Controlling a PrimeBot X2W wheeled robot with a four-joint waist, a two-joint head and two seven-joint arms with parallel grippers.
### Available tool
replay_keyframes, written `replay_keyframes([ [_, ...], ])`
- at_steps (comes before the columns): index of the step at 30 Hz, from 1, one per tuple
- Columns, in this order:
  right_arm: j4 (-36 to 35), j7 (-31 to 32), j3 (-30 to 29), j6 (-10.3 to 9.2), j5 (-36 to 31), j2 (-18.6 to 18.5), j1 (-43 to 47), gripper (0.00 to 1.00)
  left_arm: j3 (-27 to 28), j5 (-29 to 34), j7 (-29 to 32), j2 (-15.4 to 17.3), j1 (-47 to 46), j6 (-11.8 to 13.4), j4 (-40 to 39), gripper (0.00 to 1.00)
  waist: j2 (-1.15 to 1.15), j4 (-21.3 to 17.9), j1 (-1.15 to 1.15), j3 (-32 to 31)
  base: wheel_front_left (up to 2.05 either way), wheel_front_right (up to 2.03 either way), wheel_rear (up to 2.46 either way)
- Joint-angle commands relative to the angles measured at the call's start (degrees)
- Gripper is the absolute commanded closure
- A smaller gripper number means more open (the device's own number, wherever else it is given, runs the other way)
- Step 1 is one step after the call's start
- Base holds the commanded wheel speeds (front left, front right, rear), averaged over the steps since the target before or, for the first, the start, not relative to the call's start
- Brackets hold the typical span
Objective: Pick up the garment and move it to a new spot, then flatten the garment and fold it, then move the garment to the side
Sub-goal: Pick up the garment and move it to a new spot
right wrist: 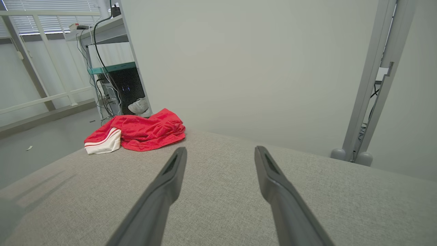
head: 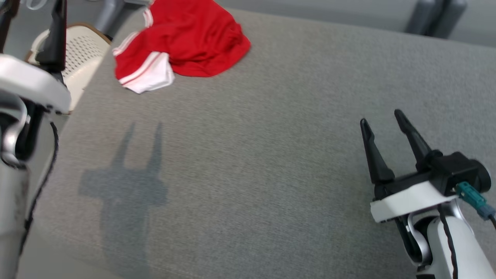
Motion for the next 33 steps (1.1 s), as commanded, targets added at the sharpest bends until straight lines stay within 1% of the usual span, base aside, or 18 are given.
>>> replay_keyframes([
  [1,-1.69,0.66,0.07,0.01,-1.10,-0.35,-1.69,0.00,0.10,-1.11,2.57,1.42,-4.56,-1.17,2.19,0.00,0.00,-4.96,0.00,5.73,0.00,0.00,0.00],
  [2,-2.53,0.85,0.02,0.01,-1.54,-0.35,-2.11,0.00,-0.34,-1.15,3.59,2.14,-6.54,-1.80,3.36,0.00,0.00,-5.56,0.00,6.67,0.00,0.00,0.00],
  [8,-8.25,2.88,0.28,0.01,-3.67,-0.35,-4.23,0.00,-1.07,-2.29,8.25,4.33,-14.74,-3.11,13.76,0.00,0.00,-9.23,0.00,12.20,0.00,0.00,0.00],
  [9,-8.25,2.88,0.28,0.01,-3.67,-0.35,-4.23,0.00,-1.07,-2.29,8.25,4.33,-14.74,-3.11,13.76,0.00,0.00,-9.23,0.00,12.20,0.00,0.00,0.00],
  [13,-11.48,4.42,0.13,0.01,-5.20,-0.33,-4.22,0.00,-2.06,-2.58,8.32,4.27,-17.60,-3.60,20.46,0.00,0.00,-11.00,0.00,14.64,0.00,0.00,0.00],
  [16,-13.85,5.48,-0.29,0.01,-6.18,-0.32,-3.72,0.00,-2.16,-3.26,7.72,3.53,-19.10,-3.80,25.49,0.00,0.00,-12.03,0.00,16.20,0.00,0.00,0.00],
  [19,-16.15,6.27,-0.39,0.01,-6.72,-0.33,-3.48,0.00,-3.11,-3.58,9.41,3.40,-20.22,-3.92,30.16,0.00,0.00,-12.86,0.00,17.61,0.00,0.00,0.00],
  [22,-18.42,7.15,-0.35,0.01,-7.33,-0.31,-3.43,0.00,-3.93,-3.22,9.96,4.58,-22.21,-4.24,33.03,0.00,0.00,-13.38,0.00,19.27,0.00,0.00,0.00],
  [29,-20.87,7.87,-0.08,0.01,-7.66,-0.31,-2.89,0.00,-5.33,-2.21,9.59,5.35,-24.74,-4.04,39.34,0.00,0.00,-14.16,0.00,21.48,0.00,0.00,0.00],
  [33,-21.24,7.89,0.22,0.01,-7.42,-0.32,-3.21,0.00,-5.87,-2.22,8.57,4.81,-25.36,-4.12,42.23,0.00,0.00,-14.61,0.00,22.23,0.00,0.00,0.00],
])
